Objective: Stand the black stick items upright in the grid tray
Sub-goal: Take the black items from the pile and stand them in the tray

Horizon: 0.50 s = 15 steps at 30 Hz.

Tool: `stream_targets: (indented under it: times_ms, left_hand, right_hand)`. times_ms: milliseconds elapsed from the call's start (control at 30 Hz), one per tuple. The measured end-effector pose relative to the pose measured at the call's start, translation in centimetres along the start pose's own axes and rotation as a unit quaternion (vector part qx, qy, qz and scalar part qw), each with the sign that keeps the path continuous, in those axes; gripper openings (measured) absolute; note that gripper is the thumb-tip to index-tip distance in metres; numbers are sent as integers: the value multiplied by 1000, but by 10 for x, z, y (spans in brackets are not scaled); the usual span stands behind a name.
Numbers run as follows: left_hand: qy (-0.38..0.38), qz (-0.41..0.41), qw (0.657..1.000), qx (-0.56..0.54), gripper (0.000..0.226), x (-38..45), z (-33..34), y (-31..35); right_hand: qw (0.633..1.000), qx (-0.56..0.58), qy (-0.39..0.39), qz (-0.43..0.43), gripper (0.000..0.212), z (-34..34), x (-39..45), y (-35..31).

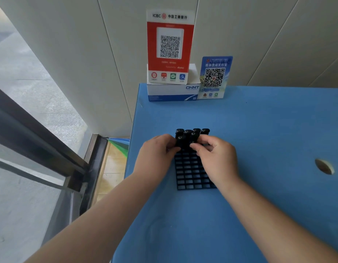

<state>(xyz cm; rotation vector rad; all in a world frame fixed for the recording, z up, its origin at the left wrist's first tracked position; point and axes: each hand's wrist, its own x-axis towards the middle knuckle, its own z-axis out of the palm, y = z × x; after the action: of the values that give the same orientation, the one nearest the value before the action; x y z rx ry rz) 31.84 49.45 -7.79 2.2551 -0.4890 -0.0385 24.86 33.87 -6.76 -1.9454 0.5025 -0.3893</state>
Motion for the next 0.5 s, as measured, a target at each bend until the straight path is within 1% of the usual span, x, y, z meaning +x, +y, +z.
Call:
stream_targets:
  times_ms: [200,400,500]
  left_hand:
    - [0,-10,1000,-17,11,0,0,-1]
    - [-7,-17,999,-27,12,1,1,-1]
    - [-10,-19,999,-23,12,1,0,0]
  right_hand:
    - [1000,-21,-1,-11,27,6,1,4]
    - [991,-116,11,-70,16,9,-1,6]
    - [988,-134,18,-74,15,10,0,7]
